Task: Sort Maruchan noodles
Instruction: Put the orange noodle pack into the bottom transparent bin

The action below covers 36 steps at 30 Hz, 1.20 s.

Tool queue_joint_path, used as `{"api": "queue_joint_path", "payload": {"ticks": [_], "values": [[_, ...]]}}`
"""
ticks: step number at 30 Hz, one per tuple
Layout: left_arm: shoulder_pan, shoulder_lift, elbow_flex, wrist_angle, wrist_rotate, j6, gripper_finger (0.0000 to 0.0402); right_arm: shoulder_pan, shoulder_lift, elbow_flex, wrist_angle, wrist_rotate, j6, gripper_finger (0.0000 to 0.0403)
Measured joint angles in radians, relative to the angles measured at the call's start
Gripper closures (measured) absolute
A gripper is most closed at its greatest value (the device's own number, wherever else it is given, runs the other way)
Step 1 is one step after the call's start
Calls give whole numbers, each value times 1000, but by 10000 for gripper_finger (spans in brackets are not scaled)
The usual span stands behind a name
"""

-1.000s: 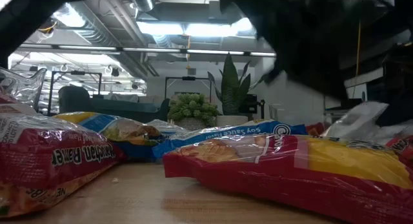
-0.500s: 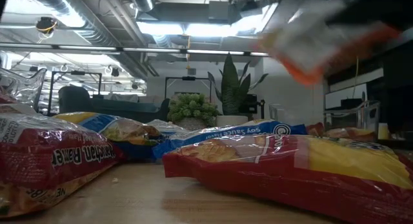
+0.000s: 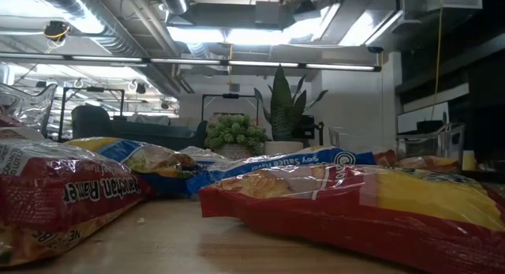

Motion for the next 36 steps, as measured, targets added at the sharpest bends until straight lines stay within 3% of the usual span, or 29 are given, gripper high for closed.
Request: {"api": "queue_joint_path", "payload": {"ticks": [5, 17, 23, 28, 36], "values": [[-58, -2, 0, -1, -111, 20, 401, -12, 190, 229, -13, -78, -205, 261], [-94, 1, 0, -2, -116, 16, 401, -39, 530, 629, -2, -281, -577, 260], [-94, 1, 0, -17, -129, 16, 401, -58, 672, 780, 13, -315, -771, 260], [-94, 1, 0, -24, -130, 15, 401, -88, 779, 892, 50, -329, -838, 260], [-94, 1, 0, -45, -137, 12, 401, -151, 891, 1015, 54, -473, -842, 260]]}}
